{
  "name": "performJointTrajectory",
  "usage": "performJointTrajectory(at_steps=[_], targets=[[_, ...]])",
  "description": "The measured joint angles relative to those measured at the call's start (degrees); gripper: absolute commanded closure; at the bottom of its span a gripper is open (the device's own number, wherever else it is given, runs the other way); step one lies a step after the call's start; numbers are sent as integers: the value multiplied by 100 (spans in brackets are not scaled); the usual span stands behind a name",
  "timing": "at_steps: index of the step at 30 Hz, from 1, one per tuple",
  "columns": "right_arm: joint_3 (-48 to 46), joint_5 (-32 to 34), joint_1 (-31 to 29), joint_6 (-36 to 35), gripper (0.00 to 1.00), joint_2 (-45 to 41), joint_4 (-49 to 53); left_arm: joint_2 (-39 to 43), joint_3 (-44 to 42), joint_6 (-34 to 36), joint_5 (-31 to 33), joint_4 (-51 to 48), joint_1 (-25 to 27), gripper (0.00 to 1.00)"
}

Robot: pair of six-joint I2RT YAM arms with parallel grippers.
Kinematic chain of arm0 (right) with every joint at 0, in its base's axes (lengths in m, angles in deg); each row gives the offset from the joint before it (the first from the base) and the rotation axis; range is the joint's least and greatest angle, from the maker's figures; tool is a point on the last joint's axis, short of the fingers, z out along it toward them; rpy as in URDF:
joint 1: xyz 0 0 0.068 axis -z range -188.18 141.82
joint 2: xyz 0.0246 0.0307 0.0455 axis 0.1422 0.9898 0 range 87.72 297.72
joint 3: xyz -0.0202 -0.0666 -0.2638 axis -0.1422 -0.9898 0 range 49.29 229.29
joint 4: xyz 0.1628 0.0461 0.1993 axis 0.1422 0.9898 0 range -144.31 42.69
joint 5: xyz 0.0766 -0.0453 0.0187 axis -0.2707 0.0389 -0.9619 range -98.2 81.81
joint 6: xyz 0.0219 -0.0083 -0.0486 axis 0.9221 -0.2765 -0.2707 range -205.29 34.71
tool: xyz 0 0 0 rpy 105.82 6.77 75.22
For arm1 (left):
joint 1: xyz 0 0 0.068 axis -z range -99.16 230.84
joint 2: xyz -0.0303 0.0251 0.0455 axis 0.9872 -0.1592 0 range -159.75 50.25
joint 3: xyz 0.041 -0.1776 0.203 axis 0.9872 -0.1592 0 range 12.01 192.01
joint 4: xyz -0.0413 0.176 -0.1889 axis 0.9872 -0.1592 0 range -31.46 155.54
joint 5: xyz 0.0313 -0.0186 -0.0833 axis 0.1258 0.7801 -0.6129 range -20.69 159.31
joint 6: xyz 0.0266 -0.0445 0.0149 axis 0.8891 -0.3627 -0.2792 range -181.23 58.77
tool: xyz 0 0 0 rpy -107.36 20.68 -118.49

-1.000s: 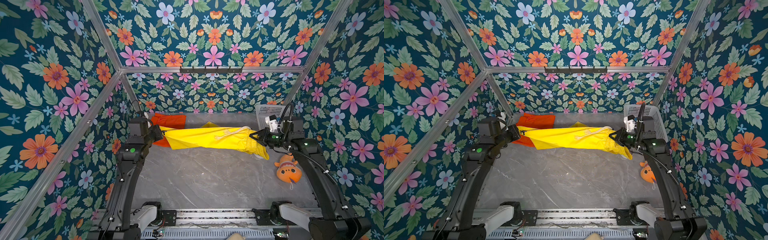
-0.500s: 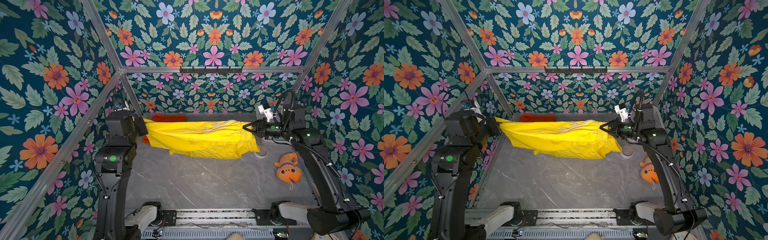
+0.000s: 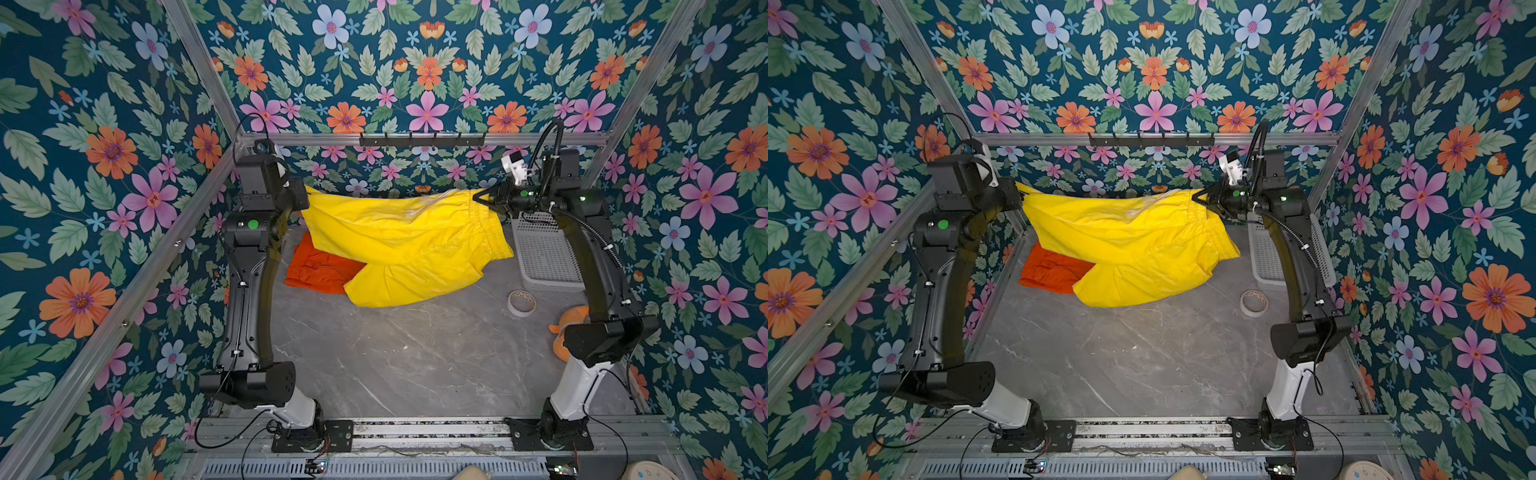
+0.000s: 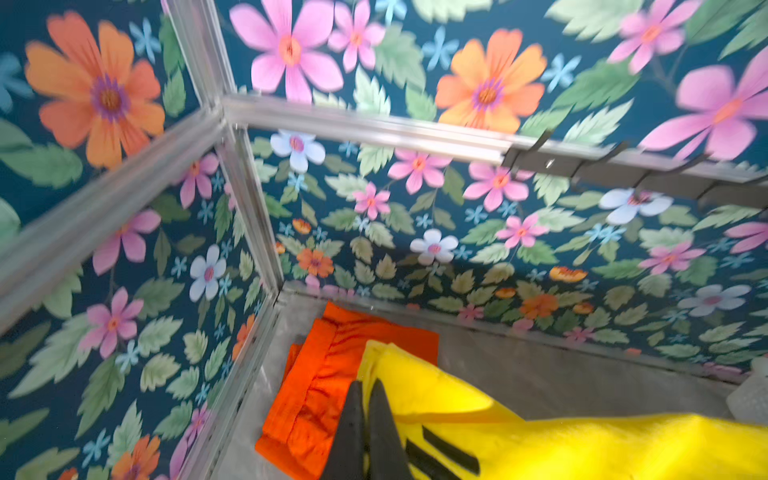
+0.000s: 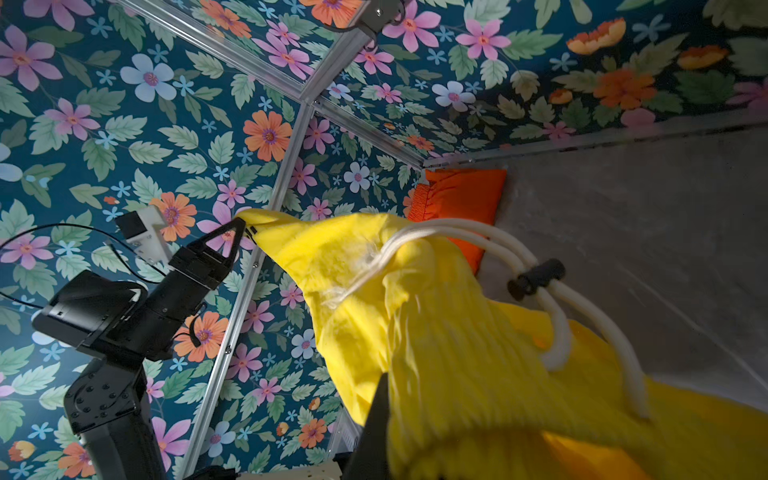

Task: Fold and stack the shorts
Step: 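Lower the stretched shorts onto the table with both grippers, drawing them nearer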

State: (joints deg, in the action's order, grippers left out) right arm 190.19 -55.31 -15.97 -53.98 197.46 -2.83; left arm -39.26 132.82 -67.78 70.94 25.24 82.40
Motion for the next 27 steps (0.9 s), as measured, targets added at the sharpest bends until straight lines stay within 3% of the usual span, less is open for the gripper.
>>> performJointTrajectory(at_steps=[3,5,10,15,21,27], targets=[[907,-52,2,-140,100,151,352,599,-374,46,-17,426,-7,100],[511,-181,-11,-197,100,-168,323,1150,-984,66,-20,728,-7,100],[-3200,-361,-66,-118,100,-1725,-490,2361,-3008,85,-4,1045,-4,100],[-5849,-271,-61,-107,100,-2743,-949,3248,-5252,-138,-26,946,-7,100],[-8035,55,-66,-155,100,-3377,-1049,3650,-7012,-780,-319,763,-7,100],[-9160,385,-63,-146,100,-3807,-1279,3510,-7600,-1255,-564,680,-7,98]])
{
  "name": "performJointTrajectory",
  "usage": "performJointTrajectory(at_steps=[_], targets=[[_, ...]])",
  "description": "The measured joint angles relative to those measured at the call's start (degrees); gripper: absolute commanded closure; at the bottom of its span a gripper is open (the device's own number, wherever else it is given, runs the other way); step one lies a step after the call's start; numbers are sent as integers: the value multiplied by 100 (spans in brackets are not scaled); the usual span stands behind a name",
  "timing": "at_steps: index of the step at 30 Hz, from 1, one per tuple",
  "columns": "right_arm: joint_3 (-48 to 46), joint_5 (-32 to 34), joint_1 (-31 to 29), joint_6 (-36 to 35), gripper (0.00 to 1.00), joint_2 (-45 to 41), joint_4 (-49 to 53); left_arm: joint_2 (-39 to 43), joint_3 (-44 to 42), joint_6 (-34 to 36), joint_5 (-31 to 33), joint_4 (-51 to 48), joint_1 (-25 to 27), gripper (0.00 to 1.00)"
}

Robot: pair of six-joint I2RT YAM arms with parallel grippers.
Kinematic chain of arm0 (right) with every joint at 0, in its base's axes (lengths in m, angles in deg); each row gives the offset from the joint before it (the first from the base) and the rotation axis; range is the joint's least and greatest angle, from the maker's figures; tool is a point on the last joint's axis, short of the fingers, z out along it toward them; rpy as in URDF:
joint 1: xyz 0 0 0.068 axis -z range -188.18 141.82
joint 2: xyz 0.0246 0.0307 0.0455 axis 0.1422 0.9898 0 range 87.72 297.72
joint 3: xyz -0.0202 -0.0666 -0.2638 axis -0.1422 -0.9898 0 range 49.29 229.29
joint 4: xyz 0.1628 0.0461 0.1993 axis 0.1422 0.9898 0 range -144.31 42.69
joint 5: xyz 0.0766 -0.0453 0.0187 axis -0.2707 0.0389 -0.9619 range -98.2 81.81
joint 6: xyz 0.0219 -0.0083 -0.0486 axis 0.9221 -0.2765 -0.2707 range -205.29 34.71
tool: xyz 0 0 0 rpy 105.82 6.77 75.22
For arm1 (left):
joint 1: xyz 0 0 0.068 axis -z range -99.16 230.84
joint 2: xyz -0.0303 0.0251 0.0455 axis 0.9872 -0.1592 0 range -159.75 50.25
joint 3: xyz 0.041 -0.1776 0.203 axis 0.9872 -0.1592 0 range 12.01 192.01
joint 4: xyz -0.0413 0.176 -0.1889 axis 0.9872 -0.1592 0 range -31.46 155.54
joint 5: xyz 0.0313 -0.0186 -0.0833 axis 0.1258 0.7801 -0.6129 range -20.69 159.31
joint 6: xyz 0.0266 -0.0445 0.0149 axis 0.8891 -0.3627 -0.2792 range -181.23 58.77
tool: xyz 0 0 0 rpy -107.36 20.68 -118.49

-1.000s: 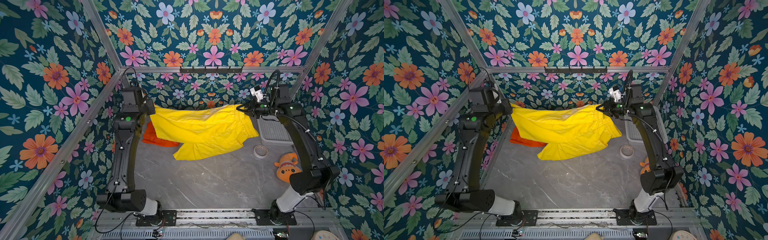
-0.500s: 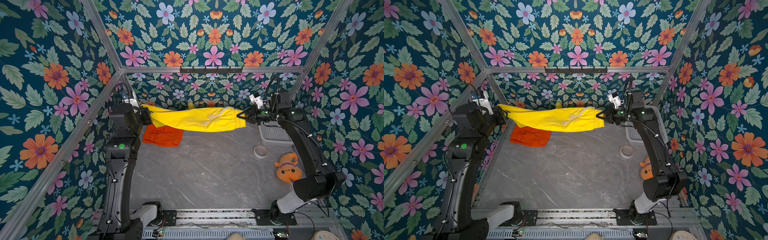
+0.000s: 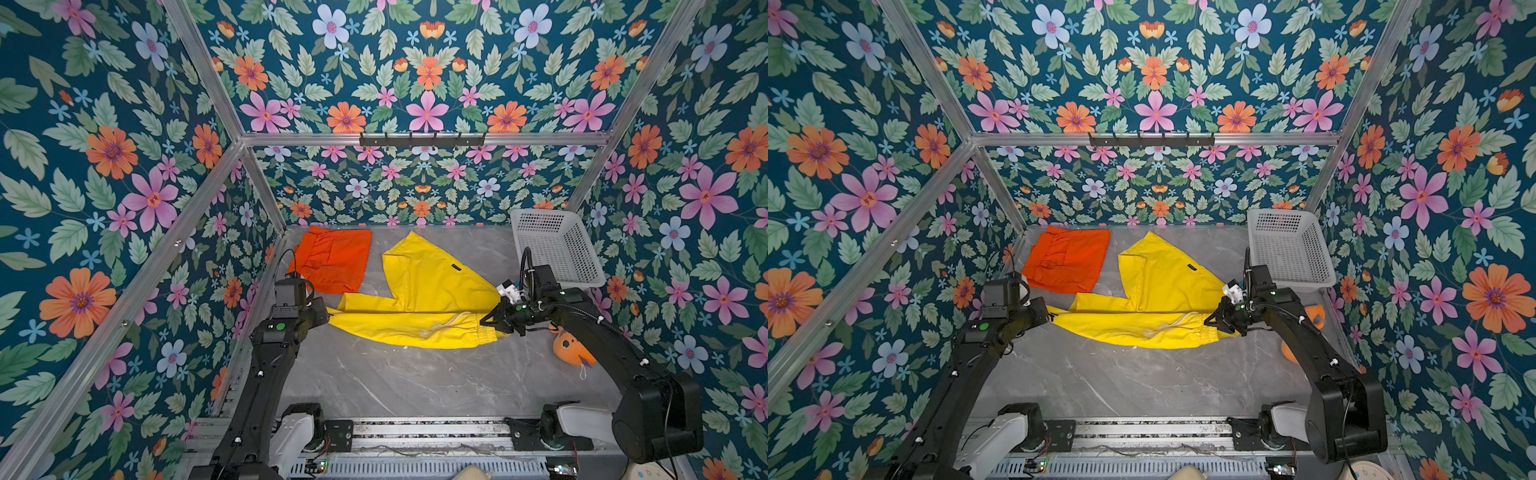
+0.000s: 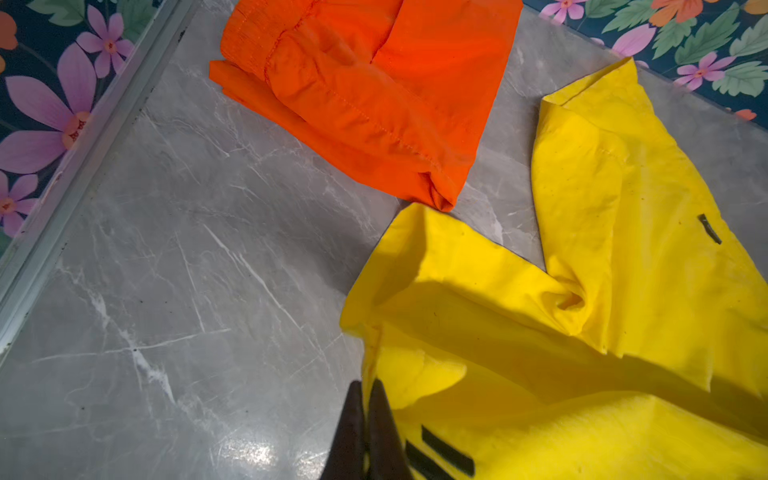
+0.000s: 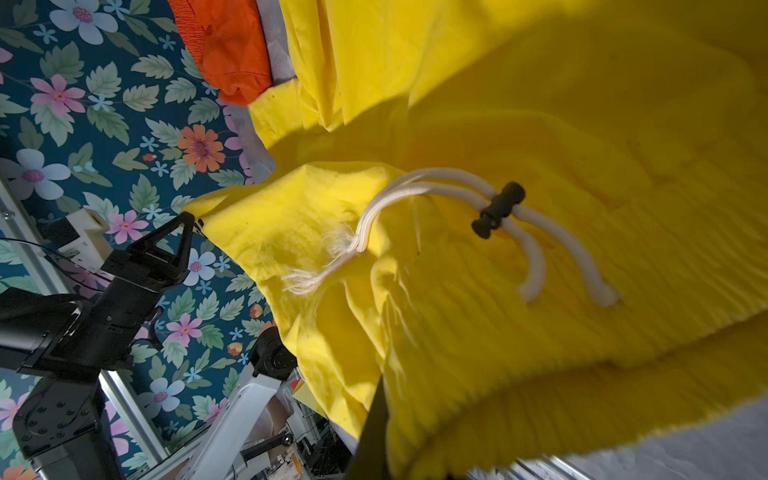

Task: Fold and stack the shorts
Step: 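Lower the stretched shorts onto the table with both grippers, drawing them nearer, then smooth the yellow shorts flat with both grippers pressing on the fabric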

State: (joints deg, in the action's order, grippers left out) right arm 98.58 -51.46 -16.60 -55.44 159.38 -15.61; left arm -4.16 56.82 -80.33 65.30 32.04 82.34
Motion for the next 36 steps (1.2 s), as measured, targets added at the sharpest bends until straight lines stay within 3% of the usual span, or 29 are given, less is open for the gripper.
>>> performJointTrajectory(at_steps=[5,7,10,15,22,29,36], targets=[[-890,223,-35,345,100,-170,-11,-116,-372,-291,-197,-304,0,81],[-1080,254,-83,479,87,-243,-90,-39,-452,-343,-212,-343,0,68],[-1237,315,-127,621,61,-378,-39,138,-487,-476,-319,-474,0,63],[-975,839,-136,695,46,-1134,752,256,-46,-496,-334,-654,0,60],[-52,1950,79,601,44,-1191,1569,-664,675,-417,-787,-109,114,59],[389,1937,-767,621,45,-439,656,-2511,1611,-341,-1067,986,1266,59],[-372,1797,-1355,1104,46,46,-225,-4103,1967,-645,-1541,2002,2162,62]])
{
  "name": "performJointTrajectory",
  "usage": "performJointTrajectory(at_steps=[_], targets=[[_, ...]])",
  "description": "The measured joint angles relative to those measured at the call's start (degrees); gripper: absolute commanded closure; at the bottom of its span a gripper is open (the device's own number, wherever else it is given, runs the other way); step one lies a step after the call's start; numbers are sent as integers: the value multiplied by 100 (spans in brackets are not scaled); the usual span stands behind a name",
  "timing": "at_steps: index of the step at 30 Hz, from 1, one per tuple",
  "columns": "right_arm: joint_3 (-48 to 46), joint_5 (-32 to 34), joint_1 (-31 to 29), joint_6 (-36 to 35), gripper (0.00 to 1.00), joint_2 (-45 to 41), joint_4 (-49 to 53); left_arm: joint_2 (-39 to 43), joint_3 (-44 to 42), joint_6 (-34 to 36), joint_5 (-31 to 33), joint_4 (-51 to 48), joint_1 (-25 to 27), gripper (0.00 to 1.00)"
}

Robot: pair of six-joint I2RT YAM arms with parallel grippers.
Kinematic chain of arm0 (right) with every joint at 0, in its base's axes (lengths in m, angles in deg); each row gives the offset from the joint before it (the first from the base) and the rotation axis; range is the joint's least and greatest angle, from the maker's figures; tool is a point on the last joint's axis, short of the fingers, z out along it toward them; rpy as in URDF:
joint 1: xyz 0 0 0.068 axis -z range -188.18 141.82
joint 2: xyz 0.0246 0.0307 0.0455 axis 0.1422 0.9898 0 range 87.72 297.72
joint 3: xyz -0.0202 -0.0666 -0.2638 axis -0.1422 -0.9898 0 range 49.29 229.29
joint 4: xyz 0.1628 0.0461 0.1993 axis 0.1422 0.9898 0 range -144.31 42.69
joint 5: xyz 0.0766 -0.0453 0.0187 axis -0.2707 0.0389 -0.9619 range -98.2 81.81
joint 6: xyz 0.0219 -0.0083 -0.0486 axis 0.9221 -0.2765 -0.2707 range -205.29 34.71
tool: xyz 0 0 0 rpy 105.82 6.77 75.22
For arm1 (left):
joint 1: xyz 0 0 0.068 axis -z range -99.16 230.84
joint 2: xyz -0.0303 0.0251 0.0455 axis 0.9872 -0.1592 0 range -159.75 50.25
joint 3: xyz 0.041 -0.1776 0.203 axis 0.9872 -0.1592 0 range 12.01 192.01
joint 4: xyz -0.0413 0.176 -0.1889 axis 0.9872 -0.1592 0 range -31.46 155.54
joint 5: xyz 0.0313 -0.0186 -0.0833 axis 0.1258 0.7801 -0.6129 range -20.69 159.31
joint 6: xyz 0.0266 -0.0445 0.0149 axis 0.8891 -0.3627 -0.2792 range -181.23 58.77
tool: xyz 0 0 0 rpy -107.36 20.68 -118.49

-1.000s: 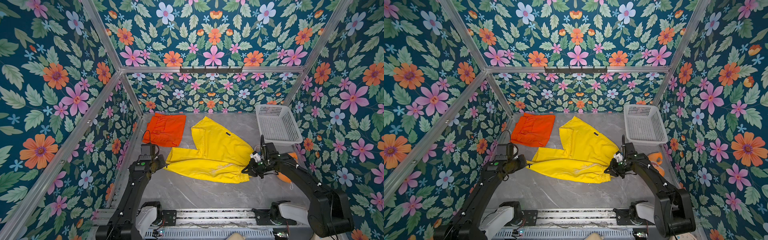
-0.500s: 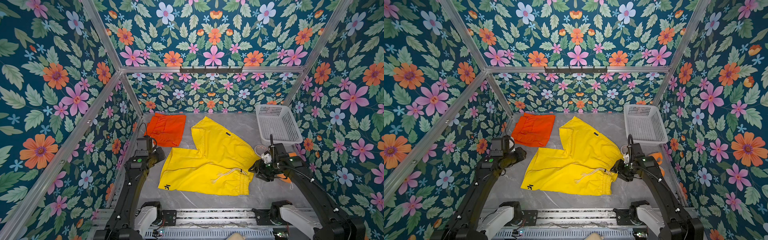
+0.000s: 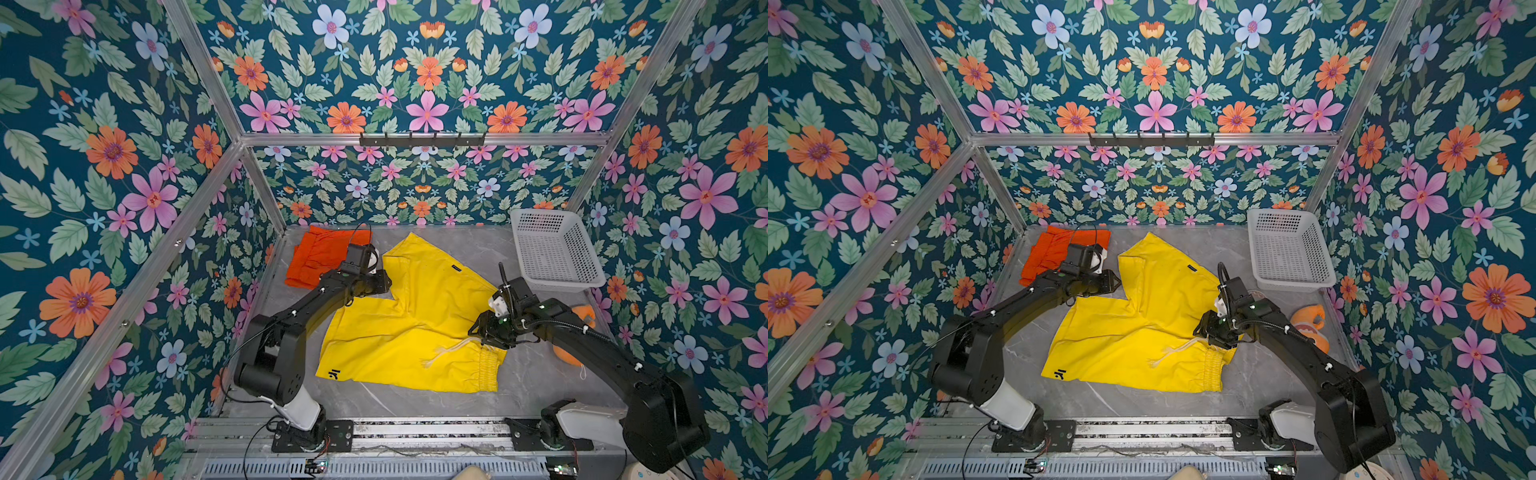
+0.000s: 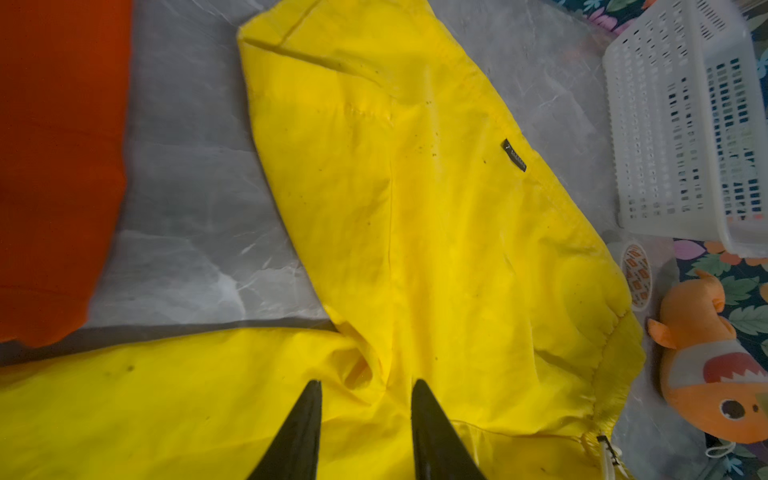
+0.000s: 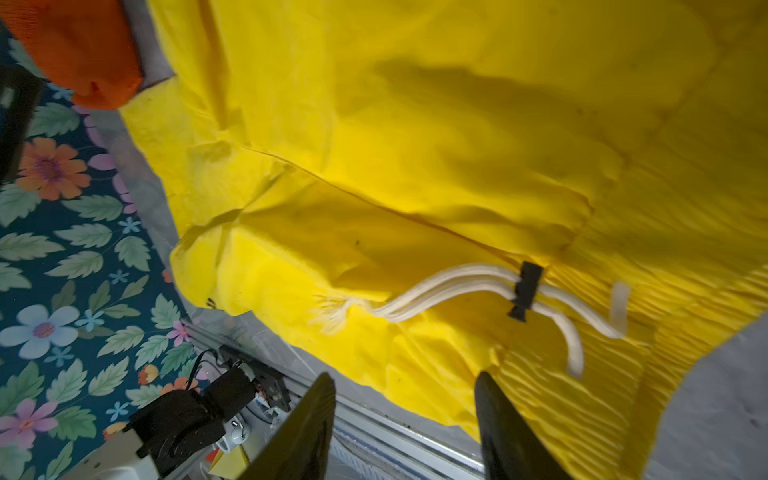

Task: Fold and stack the shorts
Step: 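Smooth the yellow shorts flat with both grippers pressing on the fabric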

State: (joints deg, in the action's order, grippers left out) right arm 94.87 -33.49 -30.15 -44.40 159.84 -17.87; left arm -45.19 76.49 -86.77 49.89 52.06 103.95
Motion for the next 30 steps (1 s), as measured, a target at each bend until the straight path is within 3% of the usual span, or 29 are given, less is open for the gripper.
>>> performJointTrajectory(at_steps=[8,15,21,25,30], targets=[[-1034,271,-17,293,44,92,-96,-892,-50,-153,-173,501,308,61],[-1040,310,387,306,43,424,-168,-1069,-398,-256,-24,647,293,61],[-540,297,960,-136,43,1032,-195,-704,-1082,-431,22,1231,273,61],[-9,564,1300,-577,43,1373,-146,-247,-1362,-573,103,1084,258,60],[817,957,1353,-1106,42,933,197,763,-1294,-568,129,841,-125,60]])
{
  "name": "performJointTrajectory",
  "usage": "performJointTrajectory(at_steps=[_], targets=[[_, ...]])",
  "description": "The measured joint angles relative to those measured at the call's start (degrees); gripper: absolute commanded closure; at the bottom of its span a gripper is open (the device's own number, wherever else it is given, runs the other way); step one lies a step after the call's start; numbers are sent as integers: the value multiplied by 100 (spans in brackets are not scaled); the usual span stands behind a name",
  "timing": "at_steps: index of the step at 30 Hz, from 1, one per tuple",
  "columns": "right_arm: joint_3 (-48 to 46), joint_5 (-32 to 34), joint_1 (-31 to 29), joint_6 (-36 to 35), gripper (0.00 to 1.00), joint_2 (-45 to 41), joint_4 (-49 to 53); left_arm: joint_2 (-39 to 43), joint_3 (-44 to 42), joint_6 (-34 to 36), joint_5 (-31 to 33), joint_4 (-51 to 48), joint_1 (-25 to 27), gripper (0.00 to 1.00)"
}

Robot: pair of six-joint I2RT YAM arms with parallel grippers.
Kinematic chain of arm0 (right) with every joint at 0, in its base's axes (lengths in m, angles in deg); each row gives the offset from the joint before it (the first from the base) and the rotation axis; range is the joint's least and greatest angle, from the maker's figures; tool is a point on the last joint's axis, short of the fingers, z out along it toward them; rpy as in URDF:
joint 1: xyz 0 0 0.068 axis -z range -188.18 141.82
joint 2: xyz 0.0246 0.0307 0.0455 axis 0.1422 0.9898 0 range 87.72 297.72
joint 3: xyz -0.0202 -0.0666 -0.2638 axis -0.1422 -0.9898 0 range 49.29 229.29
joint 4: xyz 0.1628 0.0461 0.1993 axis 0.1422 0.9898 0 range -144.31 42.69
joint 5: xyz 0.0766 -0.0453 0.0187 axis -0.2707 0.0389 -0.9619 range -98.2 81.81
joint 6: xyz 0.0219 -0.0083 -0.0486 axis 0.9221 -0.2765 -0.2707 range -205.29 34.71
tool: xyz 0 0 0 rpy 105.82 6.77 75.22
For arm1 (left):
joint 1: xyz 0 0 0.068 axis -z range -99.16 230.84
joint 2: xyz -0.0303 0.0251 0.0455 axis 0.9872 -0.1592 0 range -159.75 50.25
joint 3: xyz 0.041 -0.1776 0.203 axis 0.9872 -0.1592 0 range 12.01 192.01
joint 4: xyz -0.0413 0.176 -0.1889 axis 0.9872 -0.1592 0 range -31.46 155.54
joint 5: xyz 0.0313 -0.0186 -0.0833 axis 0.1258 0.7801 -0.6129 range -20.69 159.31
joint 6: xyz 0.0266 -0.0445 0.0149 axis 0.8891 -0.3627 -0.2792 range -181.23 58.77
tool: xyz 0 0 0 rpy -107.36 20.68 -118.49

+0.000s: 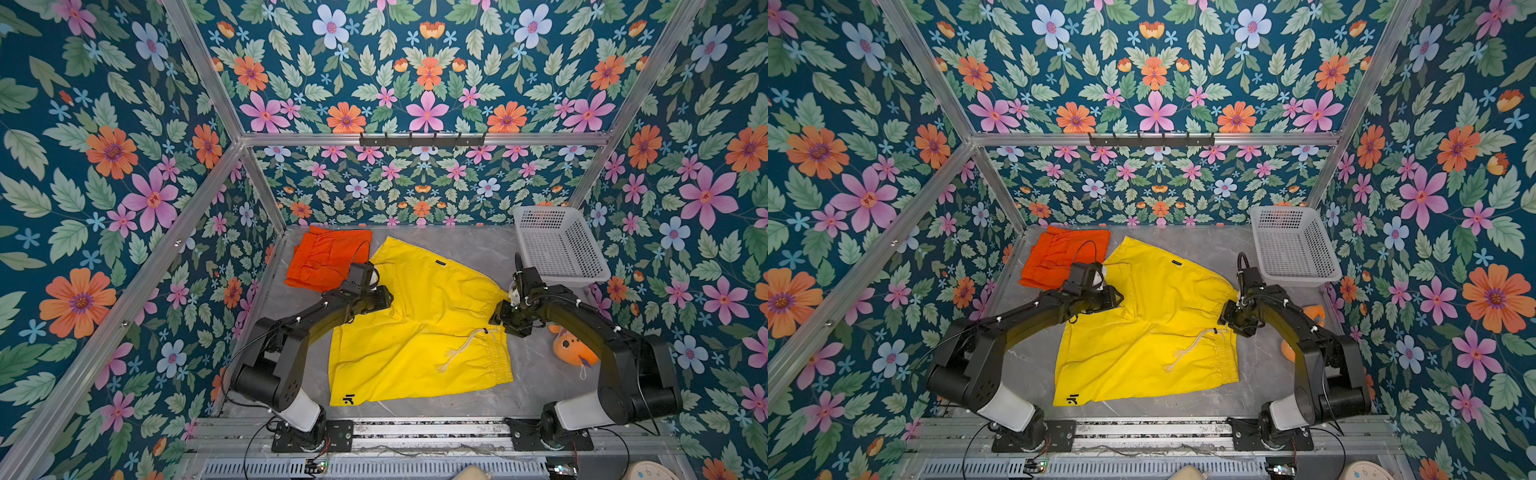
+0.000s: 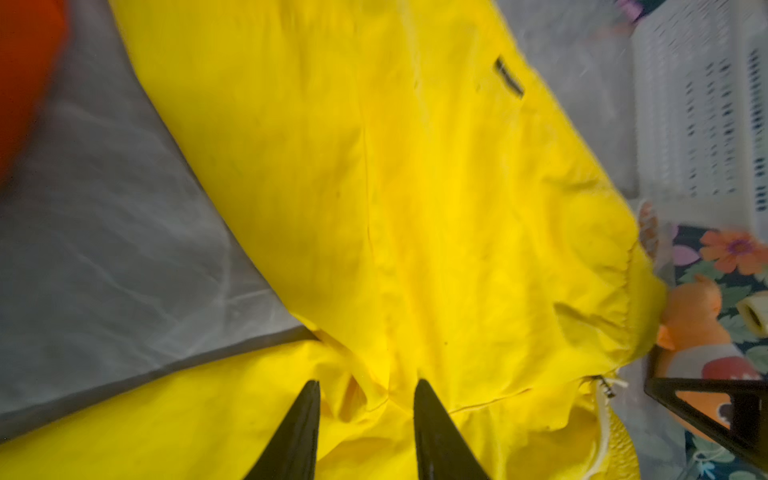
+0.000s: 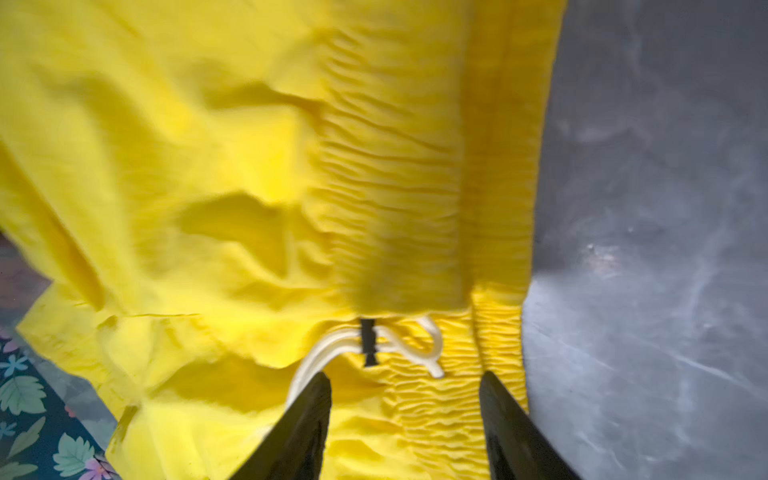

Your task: Fold and stack the shorts

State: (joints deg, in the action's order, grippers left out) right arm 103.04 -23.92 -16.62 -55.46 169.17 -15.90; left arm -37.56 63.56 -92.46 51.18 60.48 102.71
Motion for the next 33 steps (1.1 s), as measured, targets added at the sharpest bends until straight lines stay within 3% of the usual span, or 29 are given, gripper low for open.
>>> performJointTrajectory(at_steps=[3,7,12,15,33], targets=[[177,111,-103,-155,42,-562,181,638,-173,42,-33,-214,-424,62],[-90,-140,-675,-190,43,-1110,37,1469,-756,140,-186,-664,-1115,64],[-636,-555,-1427,-63,45,-997,-546,1805,-1381,313,-402,-1102,-1818,67],[-850,-704,-1513,79,45,-660,-907,1727,-1565,442,-487,-1228,-2122,68],[-1279,-769,-1541,435,45,-17,-1738,684,-1467,778,-876,-1014,-2358,71]])
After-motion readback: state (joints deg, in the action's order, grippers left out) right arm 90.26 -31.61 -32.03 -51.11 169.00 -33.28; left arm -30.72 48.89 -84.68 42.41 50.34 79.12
